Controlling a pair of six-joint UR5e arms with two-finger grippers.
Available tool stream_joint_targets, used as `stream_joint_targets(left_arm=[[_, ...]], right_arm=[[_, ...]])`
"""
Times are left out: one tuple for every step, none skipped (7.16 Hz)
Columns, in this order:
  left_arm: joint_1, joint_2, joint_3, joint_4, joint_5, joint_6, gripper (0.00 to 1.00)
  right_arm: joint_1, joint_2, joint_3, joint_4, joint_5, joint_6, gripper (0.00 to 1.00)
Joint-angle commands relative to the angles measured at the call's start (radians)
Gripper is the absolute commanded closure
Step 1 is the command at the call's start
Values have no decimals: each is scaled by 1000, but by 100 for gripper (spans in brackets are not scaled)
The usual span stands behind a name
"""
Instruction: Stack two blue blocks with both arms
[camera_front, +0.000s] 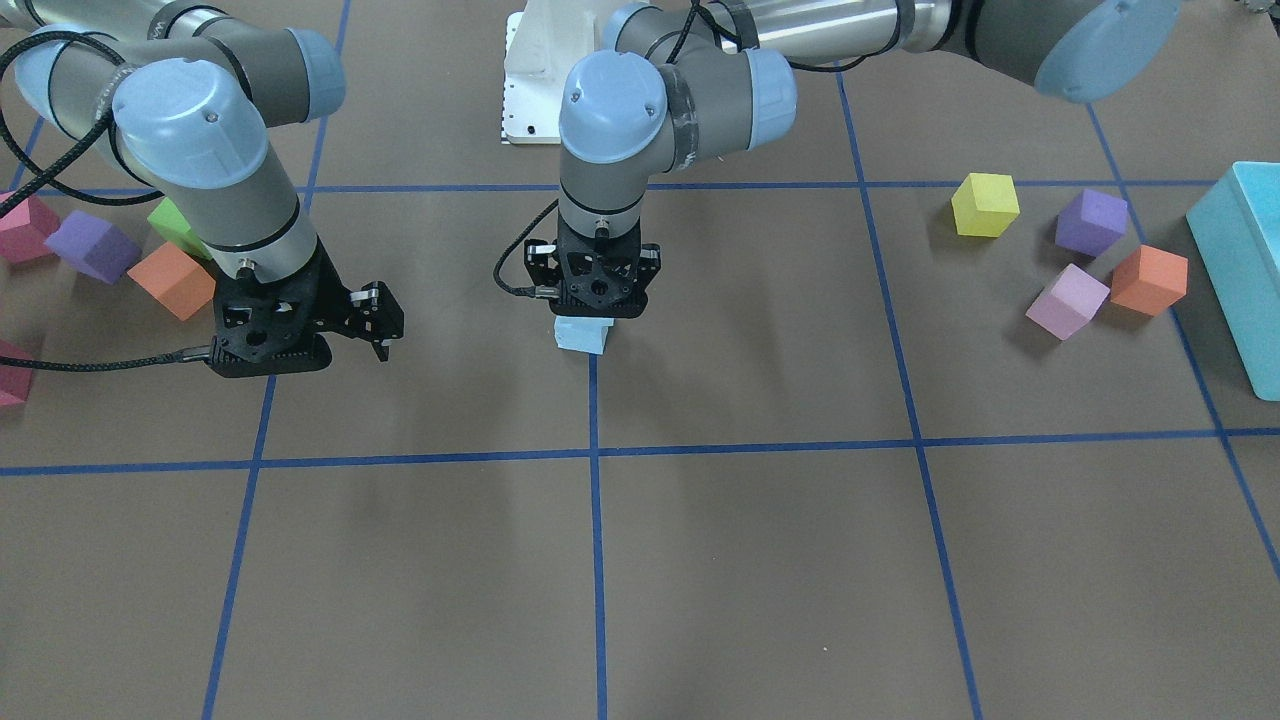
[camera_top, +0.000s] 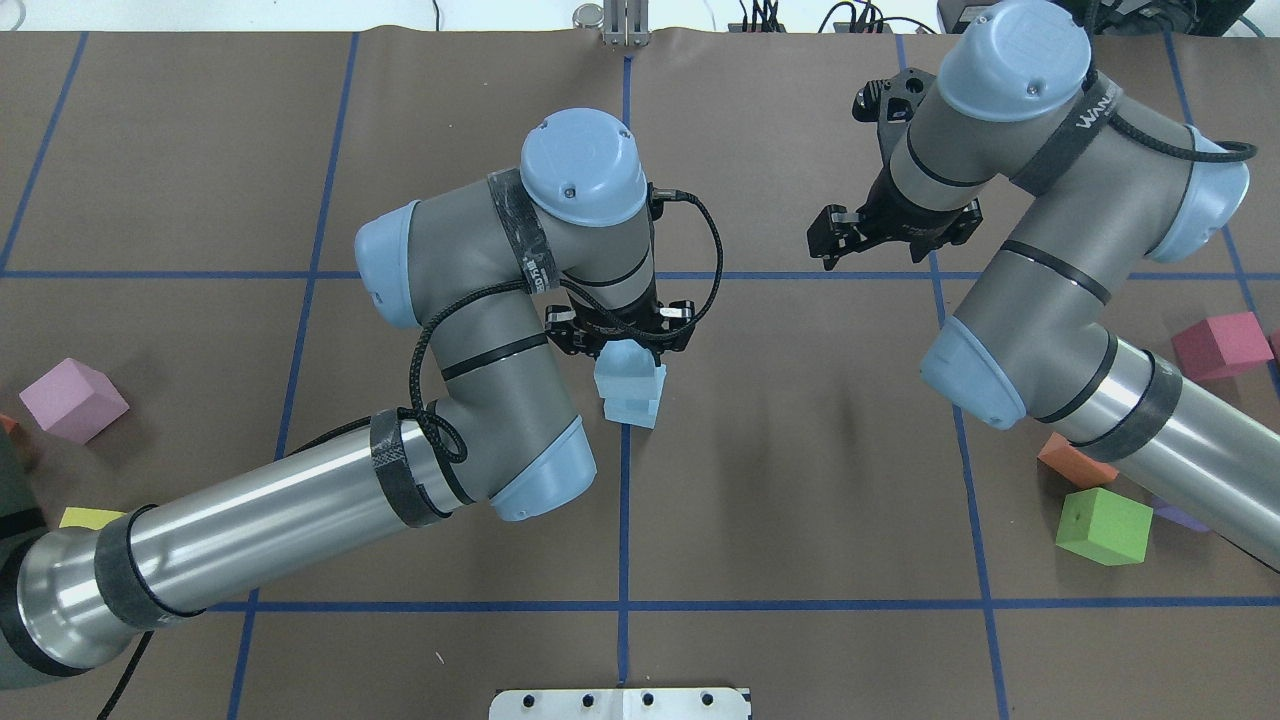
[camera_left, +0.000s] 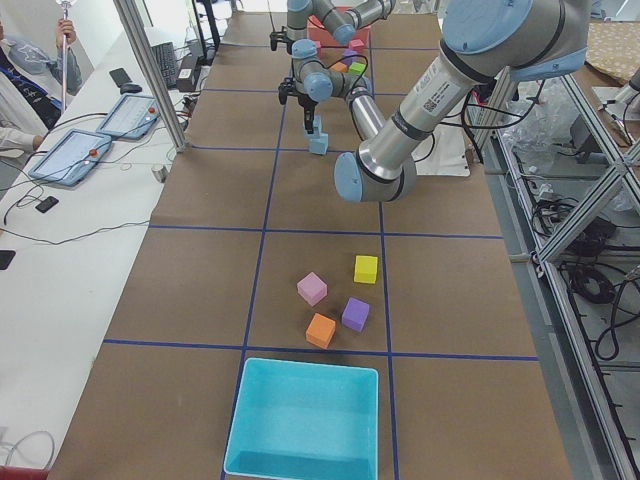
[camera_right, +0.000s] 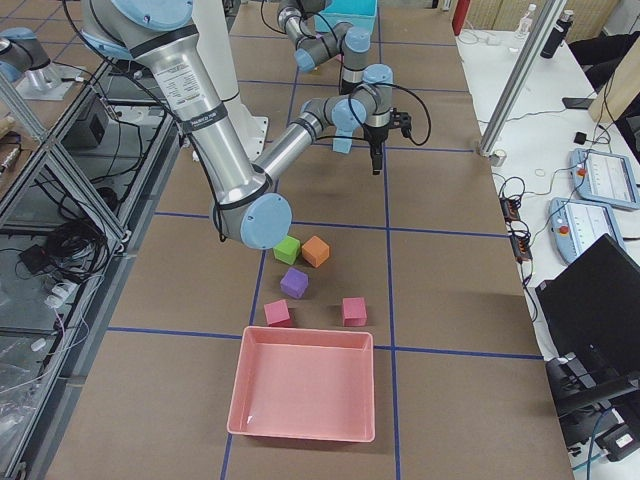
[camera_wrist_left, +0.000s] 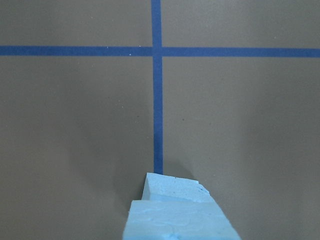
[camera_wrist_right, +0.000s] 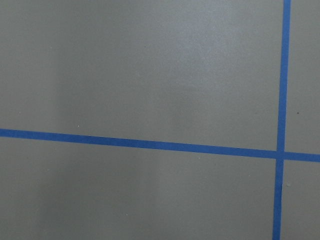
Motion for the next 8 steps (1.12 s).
stream_joint_targets(left_arm=[[8,2,0,0,1,-8,47],[10,5,2,0,2,-7,47],[18,5,3,-2,21,-7,46],[34,5,5,-2,40,-7,45],[35,5,3,-3,41,-7,44],[35,4,2,-3,39,-8,44],[35,4,-1,-3,39,-8,42],[35,4,-3,-3,39,-7,40]], right_arm=[[0,0,0,0,0,1,0],[-2,0,0,0,0,1,0],[-2,0,0,0,0,1,0],[-2,0,0,0,0,1,0],[-2,0,-2,0,0,1,0],[-2,-2,-2,0,0,0,0],[-2,-2,-3,0,0,0,0],[-2,-2,-3,0,0,0,0]])
